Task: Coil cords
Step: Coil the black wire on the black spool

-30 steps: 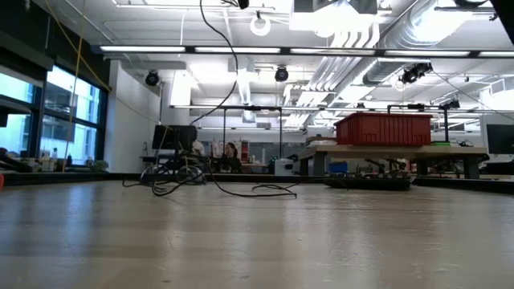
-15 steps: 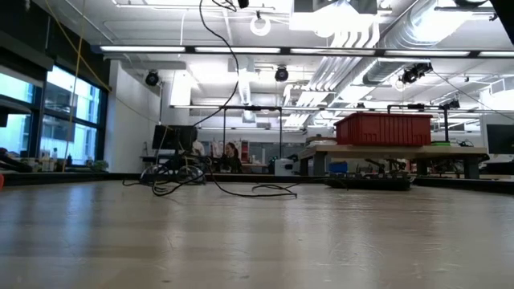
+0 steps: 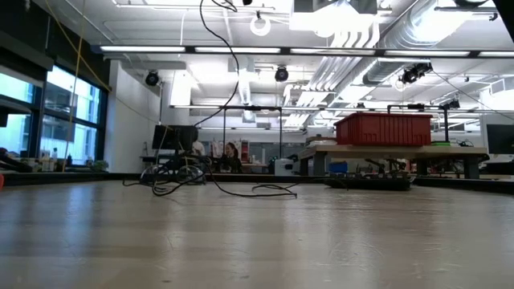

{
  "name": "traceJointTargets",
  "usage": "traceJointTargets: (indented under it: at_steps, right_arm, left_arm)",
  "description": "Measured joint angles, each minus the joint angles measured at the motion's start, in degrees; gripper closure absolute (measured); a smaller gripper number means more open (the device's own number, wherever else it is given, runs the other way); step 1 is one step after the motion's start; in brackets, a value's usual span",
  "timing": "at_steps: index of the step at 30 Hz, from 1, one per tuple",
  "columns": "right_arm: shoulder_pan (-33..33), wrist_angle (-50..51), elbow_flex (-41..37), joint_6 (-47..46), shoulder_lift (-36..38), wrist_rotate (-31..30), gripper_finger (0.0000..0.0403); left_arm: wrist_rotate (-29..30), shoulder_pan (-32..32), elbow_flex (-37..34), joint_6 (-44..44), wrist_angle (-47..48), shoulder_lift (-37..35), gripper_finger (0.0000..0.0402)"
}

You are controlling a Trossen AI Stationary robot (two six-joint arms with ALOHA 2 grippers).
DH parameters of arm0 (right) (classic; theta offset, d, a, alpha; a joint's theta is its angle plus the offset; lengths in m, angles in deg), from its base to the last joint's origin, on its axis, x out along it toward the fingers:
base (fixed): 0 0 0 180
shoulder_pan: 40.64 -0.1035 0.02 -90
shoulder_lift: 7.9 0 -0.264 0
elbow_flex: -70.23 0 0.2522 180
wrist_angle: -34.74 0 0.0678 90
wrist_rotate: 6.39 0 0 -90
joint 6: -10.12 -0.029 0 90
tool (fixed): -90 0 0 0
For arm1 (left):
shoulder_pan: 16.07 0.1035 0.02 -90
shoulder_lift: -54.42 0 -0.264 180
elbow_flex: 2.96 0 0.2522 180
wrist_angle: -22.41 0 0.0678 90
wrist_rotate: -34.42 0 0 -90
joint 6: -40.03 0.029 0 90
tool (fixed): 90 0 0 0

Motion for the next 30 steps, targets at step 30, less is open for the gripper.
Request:
traceJointTargets:
  at_steps: [30]
  right_arm:
    - [-0.2, -1.3, 0.0, -3.1, 0.0, -0.8, 0.0344]
  left_arm:
    - [1.1, 0.0, 0.0, 0.0, -0.2, 0.5, 0.0401]
